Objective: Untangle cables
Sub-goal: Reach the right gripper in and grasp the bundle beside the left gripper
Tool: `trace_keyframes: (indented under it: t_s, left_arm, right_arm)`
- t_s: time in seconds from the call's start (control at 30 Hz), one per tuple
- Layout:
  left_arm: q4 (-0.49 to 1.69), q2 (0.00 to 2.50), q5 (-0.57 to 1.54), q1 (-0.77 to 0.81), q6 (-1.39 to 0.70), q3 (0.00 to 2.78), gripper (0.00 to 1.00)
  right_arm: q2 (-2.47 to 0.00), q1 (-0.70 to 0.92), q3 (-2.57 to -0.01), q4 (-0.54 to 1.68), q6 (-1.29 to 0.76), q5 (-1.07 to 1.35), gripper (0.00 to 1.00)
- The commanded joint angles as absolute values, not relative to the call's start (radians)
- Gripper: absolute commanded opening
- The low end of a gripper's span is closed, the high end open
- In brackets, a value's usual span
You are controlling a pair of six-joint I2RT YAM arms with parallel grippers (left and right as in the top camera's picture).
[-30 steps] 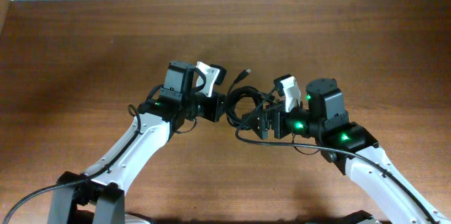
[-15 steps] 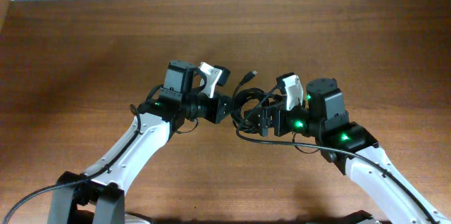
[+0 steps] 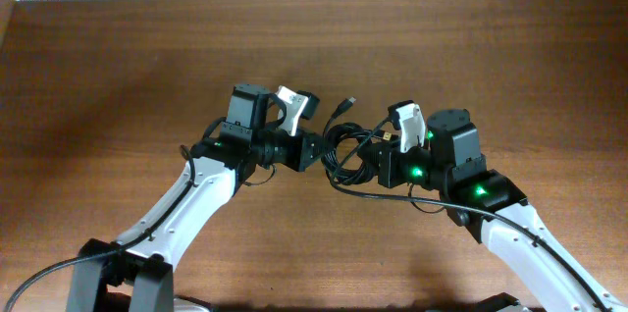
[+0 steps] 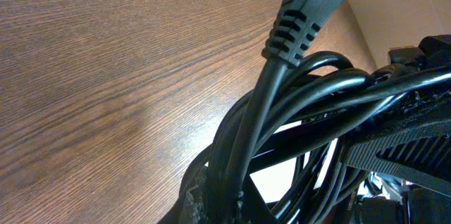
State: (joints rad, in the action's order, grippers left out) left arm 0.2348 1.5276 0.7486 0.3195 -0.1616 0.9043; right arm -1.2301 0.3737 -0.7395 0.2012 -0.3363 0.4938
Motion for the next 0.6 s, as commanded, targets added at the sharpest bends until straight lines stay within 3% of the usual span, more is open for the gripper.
trace_keyframes:
  t_s: [0.0,0.23,0.43,0.47,0.5,0.53,0.57]
  left_arm:
    - [0.230,1.528,0.820,0.327,-0.167,0.928,0.00]
    - [0.205,1.528,0.980,0.327,-0.167,0.928,0.00]
    - [0.241,1.528,0.984,0.327,-0.187,0.928,0.00]
    - [0.244,1.528,0.984,0.327,-0.194,0.928,0.00]
    - [0.244,1.528,0.984,0.327,-0.194,0.928,0.00]
    - [0.244,1.528,0.984,0.327,-0.194,0.928,0.00]
    - [0.244,1.528,0.980,0.327,-0.194,0.928,0.00]
  right_arm:
    - [-1.237,0.379,-0.751,0.213,-0.319,0.513,0.04]
    - [-1.237,0.379,-0.751,0.224,-0.322,0.645,0.04]
    - [-1.237,0.379,-0.751,0.247,-0.322,0.651,0.04]
    - [-1.237,0.379,-0.751,0.247,-0.322,0.651,0.10]
    - [-1.237,0.379,-0.751,0.251,-0.322,0.651,0.51]
    - [-1.237,0.379,-0.751,0.253,-0.321,0.650,0.68]
    - [-1.237,0.378,-0.751,0.257,-0.322,0.642,0.73]
